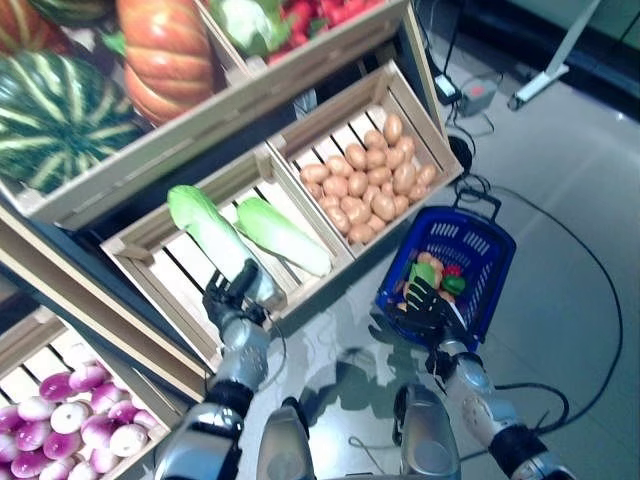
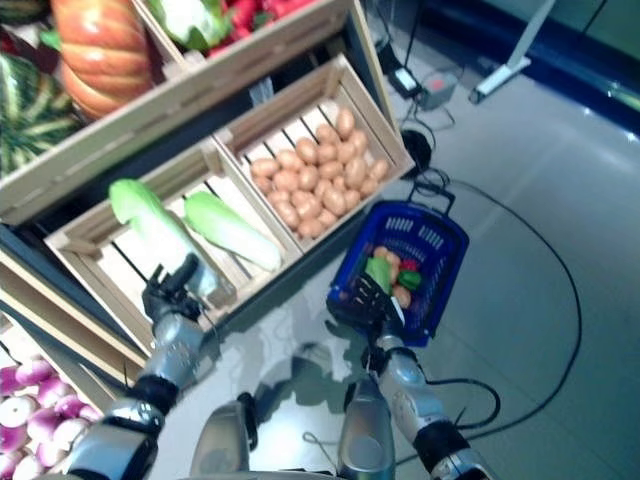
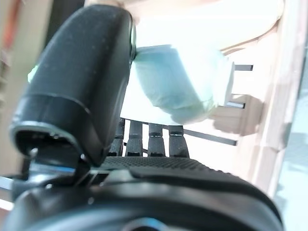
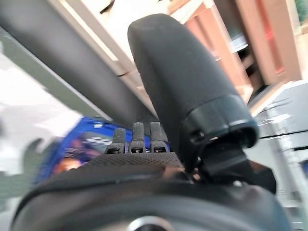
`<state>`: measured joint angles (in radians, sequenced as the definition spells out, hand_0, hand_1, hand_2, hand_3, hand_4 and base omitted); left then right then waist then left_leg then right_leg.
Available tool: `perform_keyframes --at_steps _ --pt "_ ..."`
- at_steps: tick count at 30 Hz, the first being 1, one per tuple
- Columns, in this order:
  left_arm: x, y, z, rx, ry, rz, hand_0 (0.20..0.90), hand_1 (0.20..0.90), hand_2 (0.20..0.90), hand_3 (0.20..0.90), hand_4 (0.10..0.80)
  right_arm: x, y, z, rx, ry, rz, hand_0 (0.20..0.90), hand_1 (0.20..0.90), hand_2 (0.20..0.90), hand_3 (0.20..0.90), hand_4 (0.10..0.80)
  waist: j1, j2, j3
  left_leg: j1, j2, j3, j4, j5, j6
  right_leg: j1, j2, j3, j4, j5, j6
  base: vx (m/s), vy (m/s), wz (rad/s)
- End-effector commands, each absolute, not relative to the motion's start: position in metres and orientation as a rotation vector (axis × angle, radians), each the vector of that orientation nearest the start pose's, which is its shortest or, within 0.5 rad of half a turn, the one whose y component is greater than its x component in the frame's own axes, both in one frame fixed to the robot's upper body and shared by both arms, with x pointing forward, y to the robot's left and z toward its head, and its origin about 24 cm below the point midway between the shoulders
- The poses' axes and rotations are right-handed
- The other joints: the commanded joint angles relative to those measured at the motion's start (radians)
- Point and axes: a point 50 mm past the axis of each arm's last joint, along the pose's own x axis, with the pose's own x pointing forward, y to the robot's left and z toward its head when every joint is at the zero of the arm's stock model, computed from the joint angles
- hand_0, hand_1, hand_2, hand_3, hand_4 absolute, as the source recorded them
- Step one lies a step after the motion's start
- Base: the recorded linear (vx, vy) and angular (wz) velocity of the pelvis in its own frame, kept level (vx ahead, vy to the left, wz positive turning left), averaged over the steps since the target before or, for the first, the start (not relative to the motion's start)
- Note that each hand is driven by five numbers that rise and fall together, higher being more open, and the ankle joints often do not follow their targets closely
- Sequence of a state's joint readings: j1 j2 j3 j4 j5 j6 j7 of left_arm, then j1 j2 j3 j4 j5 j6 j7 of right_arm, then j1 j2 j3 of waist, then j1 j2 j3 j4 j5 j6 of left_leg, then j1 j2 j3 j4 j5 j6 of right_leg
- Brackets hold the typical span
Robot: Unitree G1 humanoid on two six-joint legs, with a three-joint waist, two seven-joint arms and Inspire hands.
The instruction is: Put vegetables into the basket
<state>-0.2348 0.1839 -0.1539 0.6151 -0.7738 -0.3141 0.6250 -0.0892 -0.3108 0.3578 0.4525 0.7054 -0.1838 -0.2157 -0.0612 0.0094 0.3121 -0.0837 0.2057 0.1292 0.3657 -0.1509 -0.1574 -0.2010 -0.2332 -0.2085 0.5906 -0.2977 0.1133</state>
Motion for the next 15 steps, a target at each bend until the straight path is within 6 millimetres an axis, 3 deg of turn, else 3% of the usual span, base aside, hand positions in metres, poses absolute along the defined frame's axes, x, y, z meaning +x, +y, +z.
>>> perform_keyframes --at_steps 1,8,15 --pt "0.287 0.209 0.040 -0.293 -0.132 0.521 0.300 0.300 0.300 0.300 0.400 0.255 -0.172 -0.007 0.365 0.120 -0.113 0.900 0.900 0.900 0.900 0.800 0.026 -0.031 -0.133 0.056 -0.047 0.036 -0.077 0.029 0.086 0.188 -0.006 -0.022 -0.314 0.178 -0.015 0.084 -0.048 -0.09" --pt "0.275 0.207 0.054 -0.151 -0.217 0.395 0.300 0.300 0.300 0.300 0.400 0.263 -0.180 0.002 0.524 0.067 -0.034 0.900 0.900 0.900 0.900 0.800 0.063 -0.047 -0.184 0.152 -0.066 0.046 -0.251 0.092 0.075 0.290 0.026 -0.061 -0.485 0.256 0.005 0.062 -0.062 -0.01" --pt "0.280 0.196 0.083 0.105 -0.387 0.110 0.300 0.300 0.300 0.300 0.400 0.273 -0.190 0.010 0.748 0.093 0.231 0.900 0.900 0.900 0.900 0.800 0.093 -0.055 -0.230 0.213 -0.070 0.048 -0.398 0.136 0.069 0.342 0.045 -0.087 -0.601 0.312 0.021 0.033 -0.047 0.06"
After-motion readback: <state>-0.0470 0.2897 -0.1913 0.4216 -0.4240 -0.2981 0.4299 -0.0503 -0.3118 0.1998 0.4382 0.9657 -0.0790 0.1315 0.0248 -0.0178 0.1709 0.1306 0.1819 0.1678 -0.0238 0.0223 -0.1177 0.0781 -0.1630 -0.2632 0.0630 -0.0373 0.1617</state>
